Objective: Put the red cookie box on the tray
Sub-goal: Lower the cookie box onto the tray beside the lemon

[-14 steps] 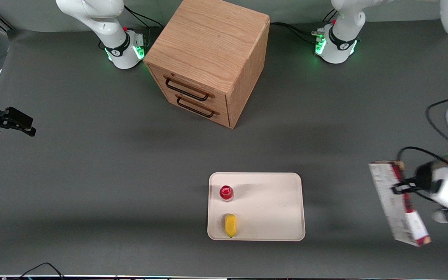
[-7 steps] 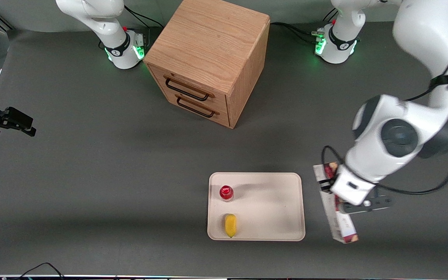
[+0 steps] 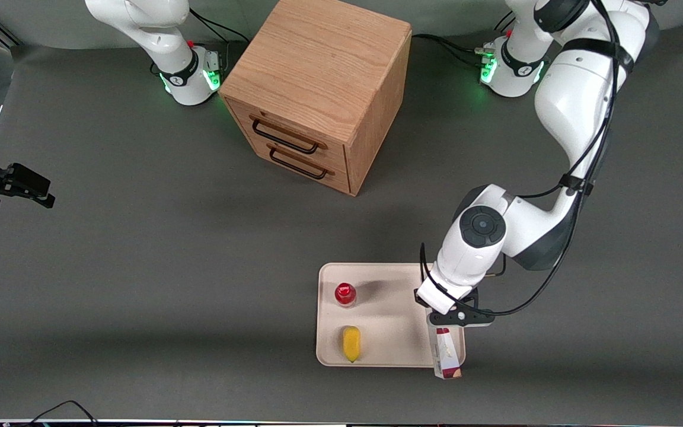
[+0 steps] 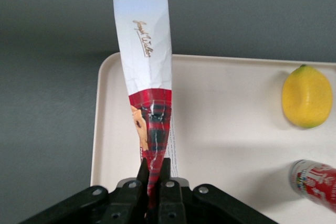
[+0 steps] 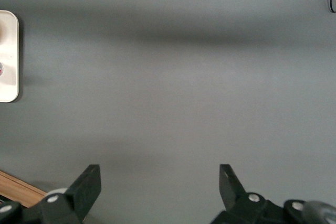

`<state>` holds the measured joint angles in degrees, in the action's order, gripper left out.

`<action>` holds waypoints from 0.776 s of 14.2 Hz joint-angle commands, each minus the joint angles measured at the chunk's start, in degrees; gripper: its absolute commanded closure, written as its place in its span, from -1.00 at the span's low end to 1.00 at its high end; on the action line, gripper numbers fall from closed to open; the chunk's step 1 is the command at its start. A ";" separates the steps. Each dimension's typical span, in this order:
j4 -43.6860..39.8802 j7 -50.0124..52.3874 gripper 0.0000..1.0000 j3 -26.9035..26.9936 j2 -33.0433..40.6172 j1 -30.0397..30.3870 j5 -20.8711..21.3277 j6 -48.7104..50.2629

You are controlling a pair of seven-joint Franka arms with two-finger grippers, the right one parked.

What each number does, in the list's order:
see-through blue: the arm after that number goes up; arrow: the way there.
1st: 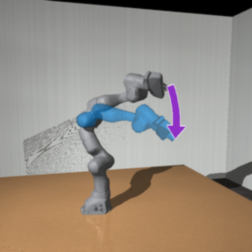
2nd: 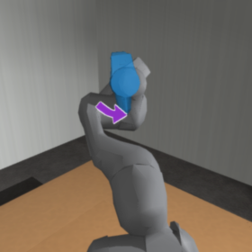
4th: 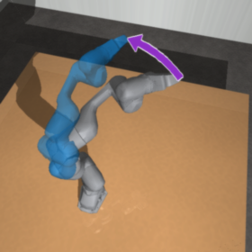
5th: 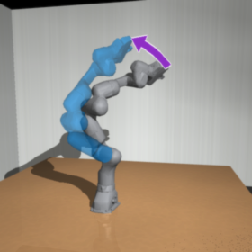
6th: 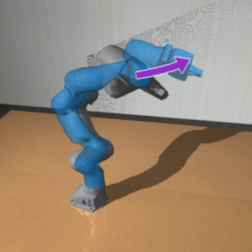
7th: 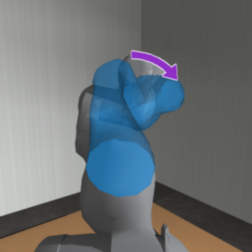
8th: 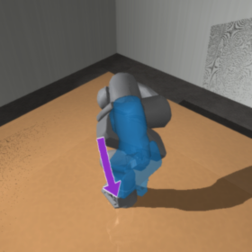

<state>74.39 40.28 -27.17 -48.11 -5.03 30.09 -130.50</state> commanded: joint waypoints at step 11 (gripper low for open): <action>-1.26 -1.61 -1.00 1.94 -2.87 0.02 5.25 -1.70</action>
<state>73.45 38.64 -25.54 -52.29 -5.00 35.32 -133.48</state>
